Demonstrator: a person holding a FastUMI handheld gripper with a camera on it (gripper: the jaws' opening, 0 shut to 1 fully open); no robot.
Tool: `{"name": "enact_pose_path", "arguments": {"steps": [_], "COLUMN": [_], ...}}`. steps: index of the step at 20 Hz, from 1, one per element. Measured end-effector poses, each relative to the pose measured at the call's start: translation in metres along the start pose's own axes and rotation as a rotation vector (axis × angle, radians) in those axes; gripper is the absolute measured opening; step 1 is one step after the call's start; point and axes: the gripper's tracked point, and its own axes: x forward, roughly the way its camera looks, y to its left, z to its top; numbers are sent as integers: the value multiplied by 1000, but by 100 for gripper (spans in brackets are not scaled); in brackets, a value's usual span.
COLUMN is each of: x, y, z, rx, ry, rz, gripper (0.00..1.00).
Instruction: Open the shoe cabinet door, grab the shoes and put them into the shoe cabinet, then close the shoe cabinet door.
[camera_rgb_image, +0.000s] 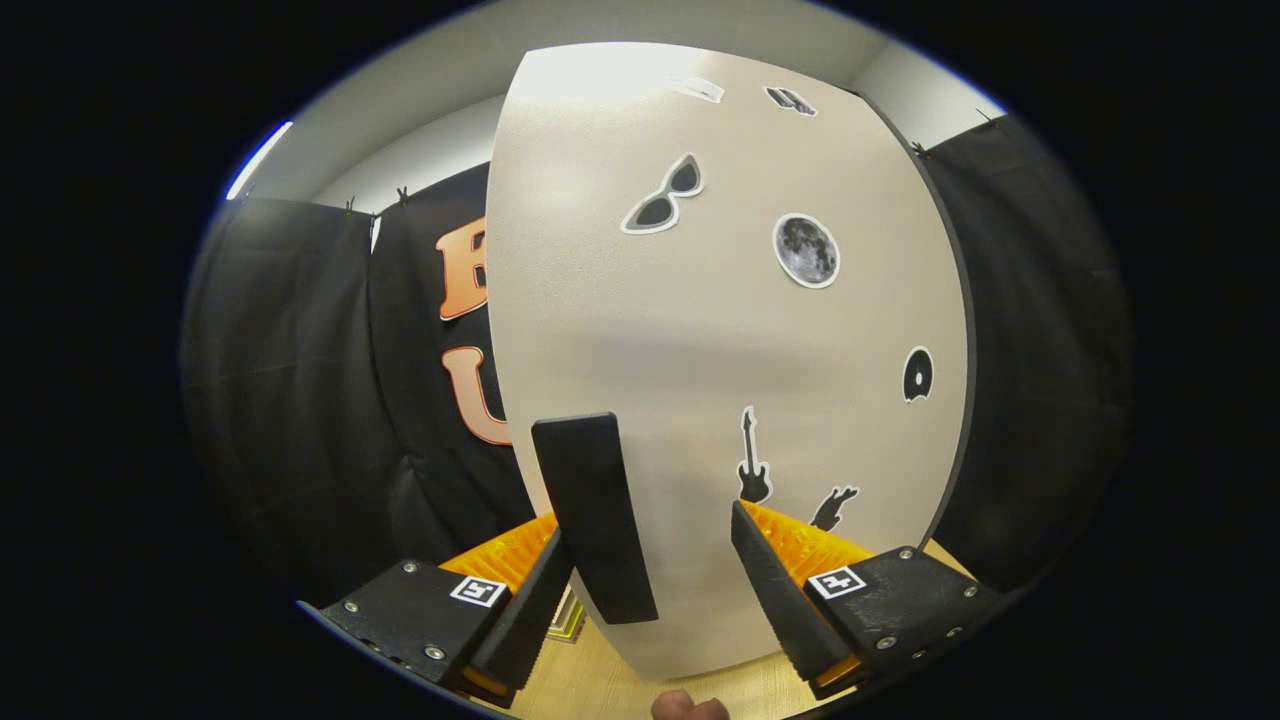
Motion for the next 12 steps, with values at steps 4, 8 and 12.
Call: {"name": "enact_pose_path", "arguments": {"steps": [4, 8, 12], "x": [8, 11, 14], "y": [-8, -7, -5], "z": [4, 5, 5], "rx": [-39, -28, -8], "ry": [-23, -29, -30], "rz": [-31, -39, -44], "gripper": [94, 94, 94]}}
